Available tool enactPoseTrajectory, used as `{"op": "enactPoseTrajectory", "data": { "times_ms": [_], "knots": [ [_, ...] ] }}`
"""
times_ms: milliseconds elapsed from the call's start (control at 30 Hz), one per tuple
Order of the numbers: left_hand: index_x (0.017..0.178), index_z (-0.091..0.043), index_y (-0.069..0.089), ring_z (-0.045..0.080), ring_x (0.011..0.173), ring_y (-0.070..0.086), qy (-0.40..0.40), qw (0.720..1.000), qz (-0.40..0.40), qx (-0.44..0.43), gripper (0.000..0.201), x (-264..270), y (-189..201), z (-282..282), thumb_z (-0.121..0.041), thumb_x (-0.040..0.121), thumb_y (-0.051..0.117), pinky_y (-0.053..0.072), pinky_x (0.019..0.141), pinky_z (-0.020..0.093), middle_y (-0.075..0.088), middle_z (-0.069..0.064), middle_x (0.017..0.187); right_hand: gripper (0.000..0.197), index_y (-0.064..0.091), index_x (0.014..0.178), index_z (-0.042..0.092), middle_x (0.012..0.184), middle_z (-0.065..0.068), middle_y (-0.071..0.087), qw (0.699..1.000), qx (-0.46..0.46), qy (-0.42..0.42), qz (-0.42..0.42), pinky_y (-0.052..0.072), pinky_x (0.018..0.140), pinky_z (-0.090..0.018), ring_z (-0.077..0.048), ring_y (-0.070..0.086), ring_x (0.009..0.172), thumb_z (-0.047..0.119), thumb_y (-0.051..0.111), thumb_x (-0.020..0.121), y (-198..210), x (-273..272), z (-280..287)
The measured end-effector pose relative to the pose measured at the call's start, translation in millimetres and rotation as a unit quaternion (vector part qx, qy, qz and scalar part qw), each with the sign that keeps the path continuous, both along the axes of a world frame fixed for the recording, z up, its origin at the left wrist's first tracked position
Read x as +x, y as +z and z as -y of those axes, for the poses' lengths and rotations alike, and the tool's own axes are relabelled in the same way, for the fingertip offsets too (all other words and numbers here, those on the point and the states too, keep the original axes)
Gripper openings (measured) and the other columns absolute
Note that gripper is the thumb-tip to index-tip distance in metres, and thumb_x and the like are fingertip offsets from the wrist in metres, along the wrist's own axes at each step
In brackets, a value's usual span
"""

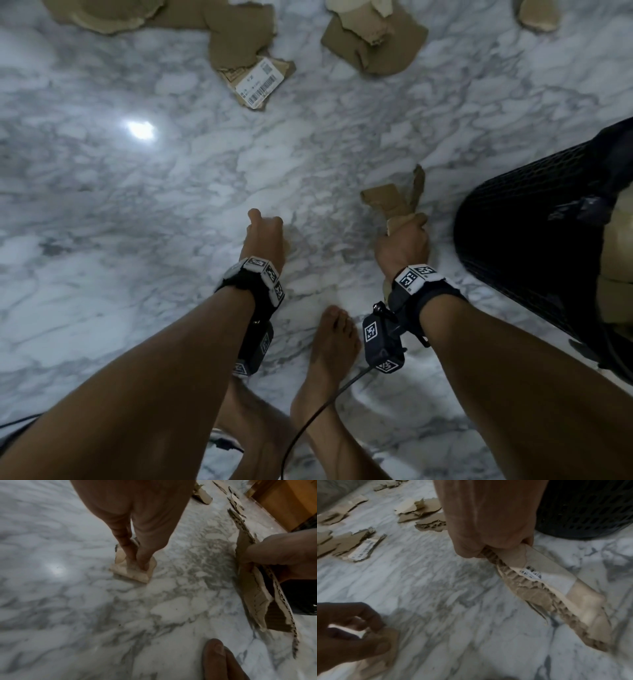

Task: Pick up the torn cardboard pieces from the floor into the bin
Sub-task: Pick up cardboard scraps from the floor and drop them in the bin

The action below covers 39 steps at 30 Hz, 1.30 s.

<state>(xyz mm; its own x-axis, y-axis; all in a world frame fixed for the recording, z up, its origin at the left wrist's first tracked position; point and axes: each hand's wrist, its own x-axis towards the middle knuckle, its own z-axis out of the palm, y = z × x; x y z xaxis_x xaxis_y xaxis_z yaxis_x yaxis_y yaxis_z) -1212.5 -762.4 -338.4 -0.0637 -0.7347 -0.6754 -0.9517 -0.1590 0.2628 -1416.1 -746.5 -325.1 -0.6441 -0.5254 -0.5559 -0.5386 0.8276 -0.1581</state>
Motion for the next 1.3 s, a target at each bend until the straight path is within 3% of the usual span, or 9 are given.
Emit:
{"op": "enactPoseTrajectory", "data": {
  "times_ms": [100,167,400,533,733,933,1033,1200,1300],
  "knots": [
    [0.116,-0.001,0.046,0.037,0.092,0.054,0.021,1.000,0.014,-0.011,0.030,0.6,-0.7,-3.5,0.001,0.087,0.053,0.041,0.071,0.033,0.043,0.022,0.120,0.060,0.031,0.132,0.002,0.127,-0.024,0.054,1.000,0.006,0.018,0.020,0.050,0.090,-0.044,-0.042,0.057,0.111,0.014,0.065,0.083,7.7,15.8,2.6],
    [0.122,0.001,0.041,0.037,0.102,0.054,-0.024,0.999,0.037,-0.013,0.034,-1.7,-0.7,-10.7,0.004,0.089,0.049,0.042,0.074,0.033,0.039,0.021,0.123,0.062,0.031,0.133,0.004,0.127,-0.021,0.055,0.999,0.012,0.034,0.030,0.049,0.088,-0.043,-0.039,0.058,0.111,0.015,0.067,0.083,9.7,26.6,3.0],
    [0.115,0.000,0.044,0.040,0.100,0.056,-0.051,0.997,0.036,0.039,0.026,1.2,15.5,-4.4,-0.005,0.091,0.051,0.038,0.068,0.037,0.046,0.022,0.118,0.070,0.028,0.139,0.005,0.126,-0.019,0.055,0.996,0.014,0.055,0.062,0.050,0.085,-0.041,-0.036,0.058,0.111,0.015,0.068,0.082,18.0,57.2,2.7],
    [0.110,-0.001,0.050,0.040,0.103,0.055,-0.063,0.997,0.029,0.036,0.026,-0.1,61.5,4.6,-0.022,0.097,0.048,0.043,0.075,0.040,0.048,0.020,0.117,0.064,0.031,0.136,0.004,0.127,-0.018,0.055,0.996,0.006,0.046,0.078,0.049,0.082,-0.040,-0.035,0.057,0.112,0.013,0.066,0.083,61.5,67.5,2.3],
    [0.110,-0.006,0.060,0.039,0.102,0.056,-0.035,0.999,0.017,0.006,0.031,-23.1,180.1,32.0,-0.031,0.095,0.049,0.046,0.077,0.040,0.051,0.017,0.115,0.062,0.033,0.132,0.007,0.124,-0.016,0.057,0.996,-0.032,0.014,0.087,0.050,0.085,-0.040,-0.036,0.058,0.111,0.017,0.068,0.081,181.4,59.3,11.3],
    [0.108,-0.004,0.063,0.039,0.100,0.058,-0.041,0.998,-0.048,-0.030,0.031,-85.1,320.9,48.7,-0.027,0.094,0.047,0.048,0.078,0.040,0.057,0.019,0.112,0.052,0.039,0.121,0.009,0.120,-0.017,0.060,0.994,-0.062,-0.058,0.076,0.051,0.082,-0.041,-0.037,0.060,0.108,0.018,0.070,0.080,304.2,11.4,9.7],
    [0.111,-0.006,0.062,0.039,0.104,0.058,-0.052,0.995,-0.070,-0.039,0.031,-131.1,361.3,52.7,-0.027,0.092,0.049,0.050,0.083,0.043,0.059,0.018,0.115,0.051,0.040,0.119,0.009,0.117,-0.019,0.061,0.992,-0.067,-0.087,0.061,0.053,0.083,-0.042,-0.039,0.062,0.105,0.019,0.069,0.079,335.3,-30.5,4.4],
    [0.113,-0.011,0.061,0.036,0.106,0.060,-0.063,0.992,-0.108,-0.027,0.028,-213.0,358.1,51.4,-0.022,0.088,0.053,0.052,0.087,0.042,0.062,0.016,0.115,0.047,0.040,0.121,0.005,0.117,-0.024,0.060,0.994,-0.045,-0.091,0.035,0.050,0.081,-0.040,-0.041,0.061,0.105,0.013,0.065,0.082,345.5,-119.4,-1.3],
    [0.115,-0.012,0.059,0.034,0.105,0.060,-0.077,0.993,-0.093,-0.006,0.027,-253.1,338.3,44.1,-0.017,0.089,0.054,0.050,0.082,0.038,0.062,0.014,0.114,0.051,0.039,0.123,0.006,0.118,-0.023,0.059,0.997,-0.022,-0.071,0.014,0.049,0.081,-0.039,-0.040,0.058,0.109,0.012,0.065,0.080,333.8,-166.5,-3.1]
  ]
}}
